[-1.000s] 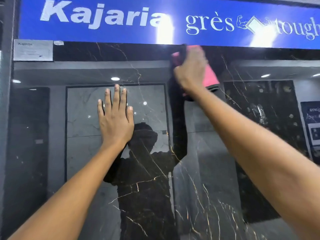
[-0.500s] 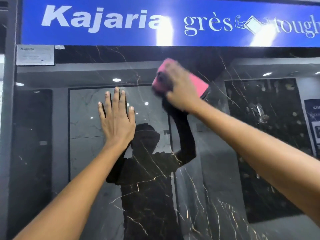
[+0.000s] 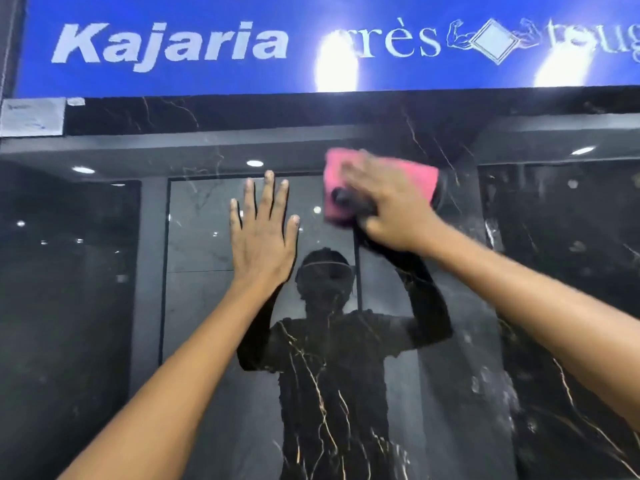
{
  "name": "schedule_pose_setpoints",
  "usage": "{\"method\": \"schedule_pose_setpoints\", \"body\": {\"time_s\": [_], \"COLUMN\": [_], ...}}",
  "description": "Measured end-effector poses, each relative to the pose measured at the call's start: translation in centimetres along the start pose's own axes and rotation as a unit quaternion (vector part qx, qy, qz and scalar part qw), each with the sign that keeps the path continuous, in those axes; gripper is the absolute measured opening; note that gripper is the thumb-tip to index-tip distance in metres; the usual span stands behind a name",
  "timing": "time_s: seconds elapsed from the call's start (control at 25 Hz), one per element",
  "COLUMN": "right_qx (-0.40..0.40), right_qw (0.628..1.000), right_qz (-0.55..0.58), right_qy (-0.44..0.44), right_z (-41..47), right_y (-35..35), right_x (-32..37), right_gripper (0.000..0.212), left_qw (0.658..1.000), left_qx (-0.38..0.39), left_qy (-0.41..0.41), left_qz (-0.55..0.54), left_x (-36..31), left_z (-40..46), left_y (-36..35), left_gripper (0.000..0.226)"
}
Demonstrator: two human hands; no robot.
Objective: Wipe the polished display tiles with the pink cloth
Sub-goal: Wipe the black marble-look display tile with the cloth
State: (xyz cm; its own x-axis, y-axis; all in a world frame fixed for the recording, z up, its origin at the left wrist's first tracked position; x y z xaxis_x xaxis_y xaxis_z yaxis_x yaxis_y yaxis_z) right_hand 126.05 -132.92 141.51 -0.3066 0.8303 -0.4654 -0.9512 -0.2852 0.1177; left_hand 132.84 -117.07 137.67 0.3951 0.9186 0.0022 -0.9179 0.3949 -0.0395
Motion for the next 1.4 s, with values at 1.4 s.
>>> {"method": "schedule_pose_setpoints", "body": {"time_s": [1.4], "right_qx": [0.037], "right_qw": [0.998], "right_qz": [-0.023], "right_qy": [0.054], "right_z": [-20.2], "right_y": [-0.2], "right_x": [6.3], "right_gripper": [0.077], "left_qw": [0.998], "left_qx": [0.024], "left_qy": [-0.049], "left_qz": [-0.012], "left_x": [-2.0], "left_z": [-14.4], "left_y": [0.4], "left_gripper": [0.057]}}
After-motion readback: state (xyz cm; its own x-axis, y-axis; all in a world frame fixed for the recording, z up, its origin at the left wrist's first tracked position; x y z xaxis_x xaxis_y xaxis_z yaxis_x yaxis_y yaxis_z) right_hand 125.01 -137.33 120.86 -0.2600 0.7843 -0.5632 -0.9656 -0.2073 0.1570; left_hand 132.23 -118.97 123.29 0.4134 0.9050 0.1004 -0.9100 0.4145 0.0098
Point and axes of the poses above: each hand's wrist, its own z-axis towards the middle knuckle, its own y-axis out of the back of the hand, x = y × z, the point moved 9 cm from there along z, towards the middle knuckle, and after that the axes turned 10 degrees about -x, right-handed, at the moved point
